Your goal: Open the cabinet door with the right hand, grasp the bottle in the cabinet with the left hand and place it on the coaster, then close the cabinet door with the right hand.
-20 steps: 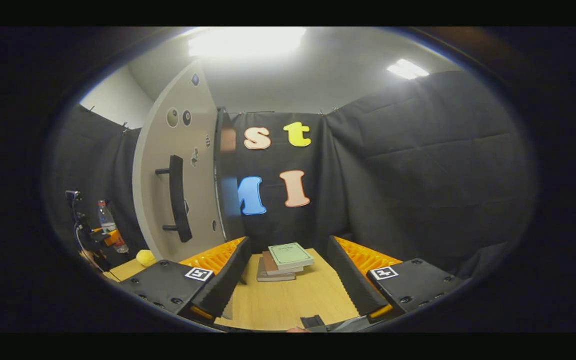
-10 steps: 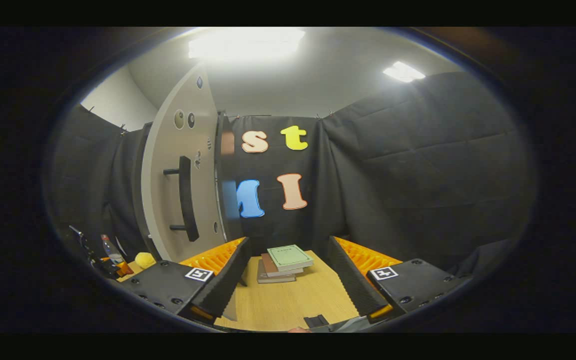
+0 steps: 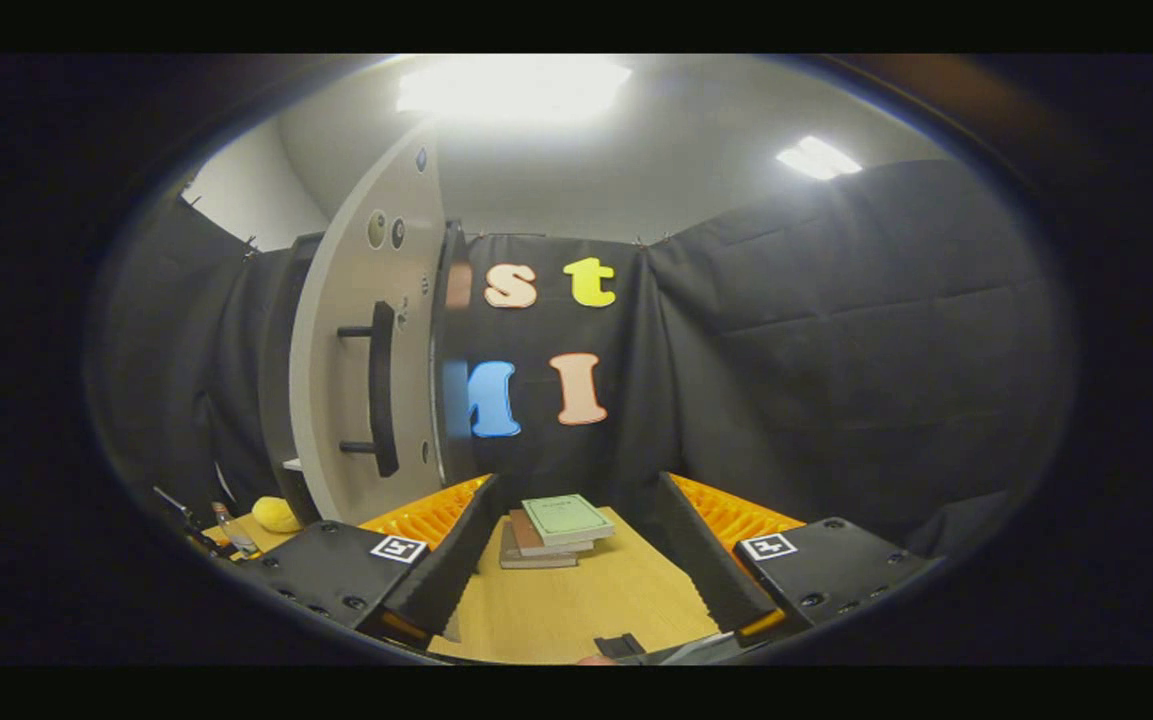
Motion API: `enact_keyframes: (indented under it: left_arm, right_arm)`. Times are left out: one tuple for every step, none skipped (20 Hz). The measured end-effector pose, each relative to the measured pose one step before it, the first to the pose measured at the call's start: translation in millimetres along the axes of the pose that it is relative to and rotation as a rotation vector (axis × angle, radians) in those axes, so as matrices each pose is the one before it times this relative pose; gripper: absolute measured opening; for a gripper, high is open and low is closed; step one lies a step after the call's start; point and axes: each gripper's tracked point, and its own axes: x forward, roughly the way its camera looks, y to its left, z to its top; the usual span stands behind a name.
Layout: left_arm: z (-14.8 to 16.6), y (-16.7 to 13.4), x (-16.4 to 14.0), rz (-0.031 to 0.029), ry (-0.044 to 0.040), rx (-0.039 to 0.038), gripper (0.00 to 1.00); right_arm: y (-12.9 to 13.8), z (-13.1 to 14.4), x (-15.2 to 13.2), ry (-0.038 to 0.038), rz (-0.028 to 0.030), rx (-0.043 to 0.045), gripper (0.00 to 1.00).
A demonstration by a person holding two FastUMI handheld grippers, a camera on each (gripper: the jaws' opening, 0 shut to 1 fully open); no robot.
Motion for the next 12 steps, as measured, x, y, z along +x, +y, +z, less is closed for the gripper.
enact_keyframes:
  left_arm:
    - [-4.89, -1.06, -1.93, 0.00417, -0.00464, -0.00604, 0.7]
    - [-4.82, -2.72, 0.08, 0.00063, -0.00483, -0.00666, 0.7]
    - [-3.56, -1.7, -1.06, 0.00123, -0.00211, -0.00522, 0.7]
    - [-3.38, -3.75, 0.34, -0.00132, -0.00154, -0.00269, 0.7]
    - [-2.32, -3.32, -1.73, -0.00193, -0.00032, 0.00376, 0.7]
    - [-2.74, -1.76, 1.59, 0.00502, -0.00057, 0.01016, 0.7]
    - [-2.62, 0.26, -0.72, 0.00778, -0.00599, 0.00978, 0.7]
    - [-3.07, -1.48, -0.21, 0.004, 0.00375, 0.00284, 0.77]
    - [-3.57, 0.51, -0.69, 0.0066, 0.00896, -0.00308, 0.74]
    - [0.65, 1.72, -0.96, 0.00462, -0.01079, -0.00244, 0.74]
    - [0.54, -0.7, -1.87, 0.00414, -0.00373, 0.00306, 0.75]
    - [-2.86, -1.91, -0.27, 0.00227, 0.00552, 0.00629, 0.71]
  right_arm:
    - [1.68, -1.91, 1.23, 0.0035, 0.0029, -0.00005, 0.98]
    - [0.78, -1.19, 0.99, 0.00545, 0.00284, -0.00031, 0.98]
    - [-0.15, -2.02, 0.64, 0.00558, 0.00119, -0.00353, 0.98]
    - [0.68, -1.66, 0.94, 0.00506, 0.0027, -0.0062, 0.98]
    - [0.98, -1.62, 1.4, 0.00447, 0.00263, -0.00679, 0.98]
    - [1.72, -1.62, 0.5, 0.00906, 0.00476, -0.00173, 0.98]
    - [3.93, -1.36, 0.66, 0.00616, 0.01248, 0.00343, 0.98]
    - [2.23, -0.22, -0.1, 0.00217, 0.00814, 0.00182, 0.93]
    - [0.03, -0.48, 0.24, -0.00091, 0.00332, -0.00341, 0.98]
    - [-0.66, 0.91, -0.7, -0.00328, 0.00064, -0.00576, 0.98]
    - [0.46, 0.48, 0.26, -0.00327, 0.00174, -0.00268, 0.98]
    - [0.42, 0.31, -0.19, 0.00017, 0.00302, 0.00226, 0.98]
